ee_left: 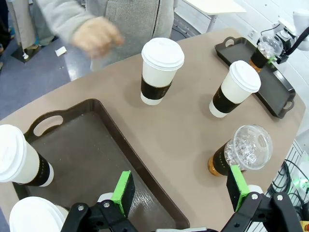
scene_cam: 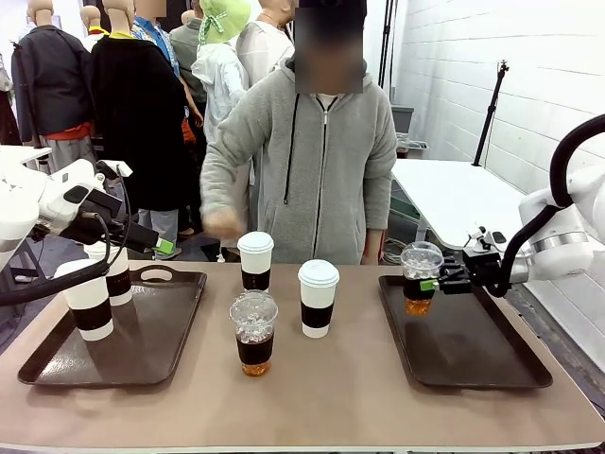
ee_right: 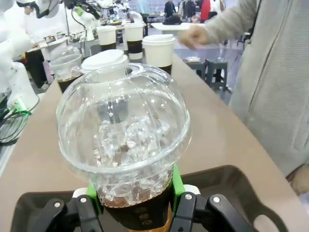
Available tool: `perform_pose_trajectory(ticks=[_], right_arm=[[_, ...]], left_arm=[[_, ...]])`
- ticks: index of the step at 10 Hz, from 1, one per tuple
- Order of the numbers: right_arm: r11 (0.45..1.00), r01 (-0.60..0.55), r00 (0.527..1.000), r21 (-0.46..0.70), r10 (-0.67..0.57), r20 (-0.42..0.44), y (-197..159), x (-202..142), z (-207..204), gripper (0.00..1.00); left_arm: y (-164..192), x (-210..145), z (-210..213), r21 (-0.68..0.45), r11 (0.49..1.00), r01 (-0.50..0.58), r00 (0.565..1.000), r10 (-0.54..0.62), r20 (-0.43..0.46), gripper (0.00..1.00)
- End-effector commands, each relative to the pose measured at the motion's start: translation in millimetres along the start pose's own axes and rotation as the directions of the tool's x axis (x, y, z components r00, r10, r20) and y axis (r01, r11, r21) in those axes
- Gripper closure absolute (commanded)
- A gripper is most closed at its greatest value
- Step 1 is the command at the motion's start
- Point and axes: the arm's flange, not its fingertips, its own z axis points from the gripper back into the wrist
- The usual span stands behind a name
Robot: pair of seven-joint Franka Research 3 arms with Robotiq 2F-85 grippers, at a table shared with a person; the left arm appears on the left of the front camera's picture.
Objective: Distribute the coffee onto the tray.
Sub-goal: Pick up one iced Americano and place it on the right Handle tray.
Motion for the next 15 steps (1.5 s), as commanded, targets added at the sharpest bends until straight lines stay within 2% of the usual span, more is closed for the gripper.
perform_pose_trajectory(ticks=[1,7,12,15], right_arm=[[1.000,0.016,0.999,-0.024,-0.015,0.032,-19,9,-4,0.38],[0.987,0.077,0.994,-0.142,-0.065,0.085,-39,-11,-6,0.38],[0.972,0.127,0.991,-0.198,-0.117,0.060,-35,-21,-8,0.38],[0.973,0.133,0.990,-0.187,-0.124,0.059,-31,-26,-11,0.38]], left_arm=[[4,-2,-3,-0.016,1.000,0.017,1.000,-0.017,0.012,0.00],[4,-2,-3,-0.016,1.000,0.017,1.000,-0.017,0.012,0.00],[4,-2,-3,-0.016,1.000,0.017,1.000,-0.017,0.012,0.00],[4,-2,-3,-0.016,1.000,0.017,1.000,-0.017,0.012,0.00]])
